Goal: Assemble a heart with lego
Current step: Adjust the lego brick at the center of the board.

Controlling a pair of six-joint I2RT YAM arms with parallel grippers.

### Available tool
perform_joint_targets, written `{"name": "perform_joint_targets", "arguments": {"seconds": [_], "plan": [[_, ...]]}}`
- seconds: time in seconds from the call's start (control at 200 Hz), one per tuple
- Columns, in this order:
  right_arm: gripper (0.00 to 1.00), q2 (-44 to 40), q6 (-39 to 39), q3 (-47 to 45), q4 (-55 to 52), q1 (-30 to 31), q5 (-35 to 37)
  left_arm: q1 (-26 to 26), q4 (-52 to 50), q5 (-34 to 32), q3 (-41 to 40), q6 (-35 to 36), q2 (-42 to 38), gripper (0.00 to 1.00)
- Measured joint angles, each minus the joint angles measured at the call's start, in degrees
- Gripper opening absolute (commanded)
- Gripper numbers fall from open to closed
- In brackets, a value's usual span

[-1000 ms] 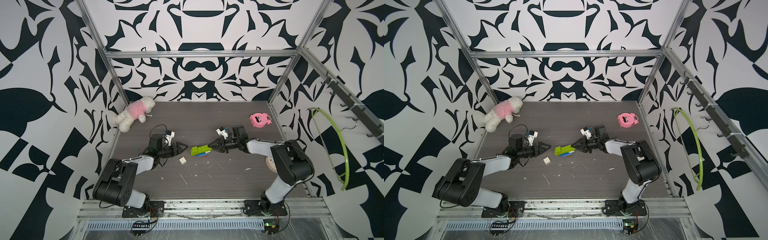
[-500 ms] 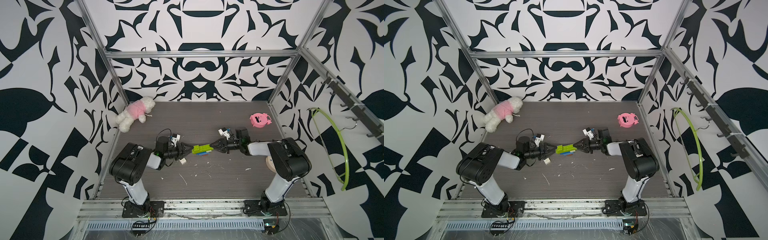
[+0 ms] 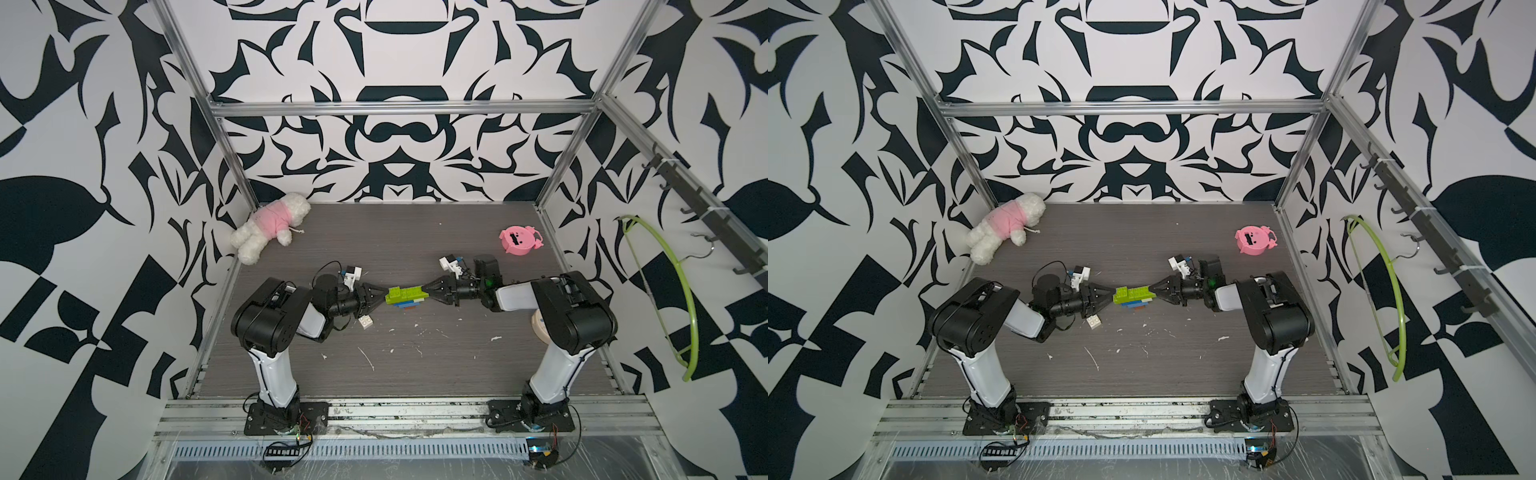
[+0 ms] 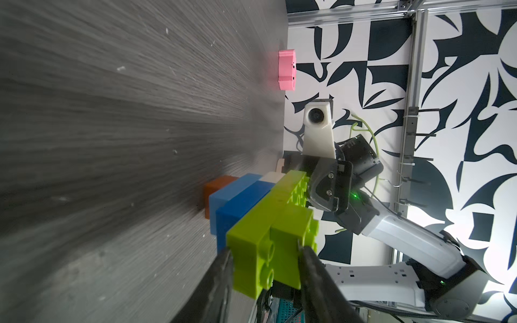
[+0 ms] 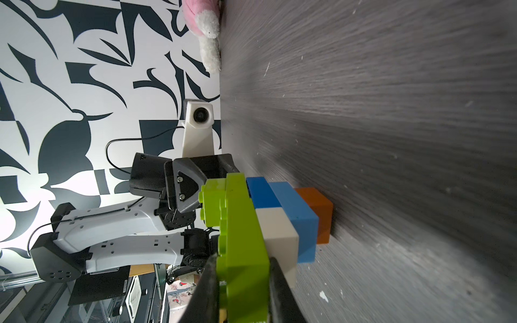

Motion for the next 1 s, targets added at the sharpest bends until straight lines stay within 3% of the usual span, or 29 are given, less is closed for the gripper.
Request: {"name": "perform_joint_targets", "arguments": {"seconds": [0.365,0.67,1.0], "plan": [[0.16,3.43,5.92,0.04,8.07,-0.48,-0.92,-0.46,9.33,0.39,0.46,-4.46,6.6,0.37],[0.18,3.76,7.06,0.04,8.66,-0.66,-0.7,-0.59,10.25,0.44,1.01,-5.49,6.97,0.27],[0.42,3.74,5.92,-0.04,5.44,-0.9,2.43,-0.59,11.5,0.5,1.9,-5.51,7.19,0.25]]}}
